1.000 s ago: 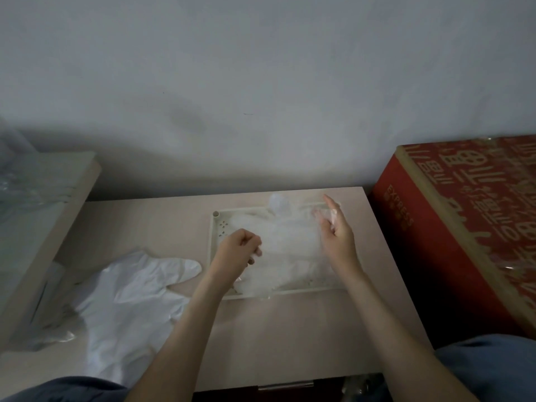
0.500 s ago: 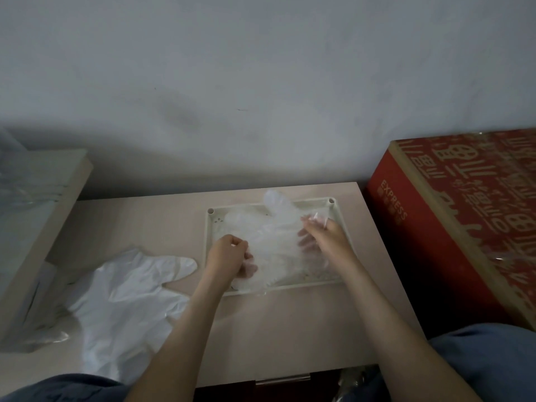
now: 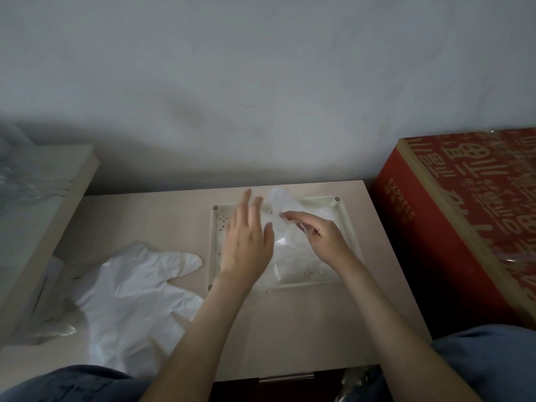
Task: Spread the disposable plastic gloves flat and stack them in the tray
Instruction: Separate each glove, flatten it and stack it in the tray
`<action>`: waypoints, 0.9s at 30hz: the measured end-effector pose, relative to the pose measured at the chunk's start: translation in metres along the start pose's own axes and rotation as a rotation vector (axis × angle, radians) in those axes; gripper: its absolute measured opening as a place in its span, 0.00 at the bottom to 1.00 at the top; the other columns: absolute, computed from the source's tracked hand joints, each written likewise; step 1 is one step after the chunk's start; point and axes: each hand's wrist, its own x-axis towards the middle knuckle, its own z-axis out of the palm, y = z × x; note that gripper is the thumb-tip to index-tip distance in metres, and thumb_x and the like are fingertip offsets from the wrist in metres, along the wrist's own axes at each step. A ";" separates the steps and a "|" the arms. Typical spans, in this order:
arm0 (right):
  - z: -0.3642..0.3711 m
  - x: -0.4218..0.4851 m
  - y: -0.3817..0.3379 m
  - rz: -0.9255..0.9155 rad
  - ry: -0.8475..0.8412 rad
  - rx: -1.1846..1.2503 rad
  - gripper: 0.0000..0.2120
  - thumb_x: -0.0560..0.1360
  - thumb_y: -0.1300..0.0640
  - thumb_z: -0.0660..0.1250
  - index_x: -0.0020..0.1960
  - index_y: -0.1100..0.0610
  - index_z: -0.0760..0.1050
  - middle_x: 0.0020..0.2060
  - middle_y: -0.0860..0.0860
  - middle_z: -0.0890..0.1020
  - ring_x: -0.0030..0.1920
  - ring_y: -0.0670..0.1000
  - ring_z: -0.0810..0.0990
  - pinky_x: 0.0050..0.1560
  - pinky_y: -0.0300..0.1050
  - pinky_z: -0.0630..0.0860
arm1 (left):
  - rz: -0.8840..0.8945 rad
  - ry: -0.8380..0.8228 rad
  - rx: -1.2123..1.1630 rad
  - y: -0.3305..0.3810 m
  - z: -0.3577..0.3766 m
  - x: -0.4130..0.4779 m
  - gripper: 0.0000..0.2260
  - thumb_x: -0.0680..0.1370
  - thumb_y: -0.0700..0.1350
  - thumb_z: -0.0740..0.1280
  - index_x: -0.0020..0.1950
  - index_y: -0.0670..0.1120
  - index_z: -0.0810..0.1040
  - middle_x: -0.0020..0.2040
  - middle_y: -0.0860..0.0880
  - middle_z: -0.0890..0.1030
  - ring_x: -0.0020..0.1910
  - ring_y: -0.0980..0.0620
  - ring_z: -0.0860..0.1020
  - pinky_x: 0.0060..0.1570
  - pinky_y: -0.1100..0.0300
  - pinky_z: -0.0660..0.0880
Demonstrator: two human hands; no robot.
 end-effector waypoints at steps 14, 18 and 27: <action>-0.012 0.004 0.032 0.409 0.339 -0.279 0.09 0.79 0.56 0.61 0.43 0.60 0.74 0.37 0.53 0.79 0.39 0.53 0.77 0.41 0.45 0.71 | -0.020 -0.687 0.225 -0.018 0.048 -0.012 0.30 0.81 0.62 0.44 0.76 0.53 0.33 0.78 0.48 0.38 0.77 0.48 0.38 0.73 0.45 0.36; -0.016 0.005 0.030 0.451 0.421 -0.368 0.18 0.79 0.57 0.60 0.32 0.52 0.58 0.27 0.51 0.67 0.31 0.54 0.66 0.33 0.47 0.59 | -0.030 -0.683 0.254 -0.020 0.056 -0.013 0.30 0.81 0.61 0.45 0.77 0.54 0.35 0.78 0.48 0.36 0.76 0.48 0.36 0.72 0.46 0.35; -0.019 0.016 0.012 0.602 0.272 -0.441 0.29 0.74 0.61 0.58 0.74 0.57 0.57 0.57 0.60 0.77 0.55 0.62 0.76 0.52 0.49 0.72 | -0.031 -0.664 0.274 -0.020 0.066 -0.013 0.30 0.80 0.63 0.44 0.77 0.54 0.35 0.77 0.48 0.34 0.76 0.48 0.34 0.73 0.45 0.35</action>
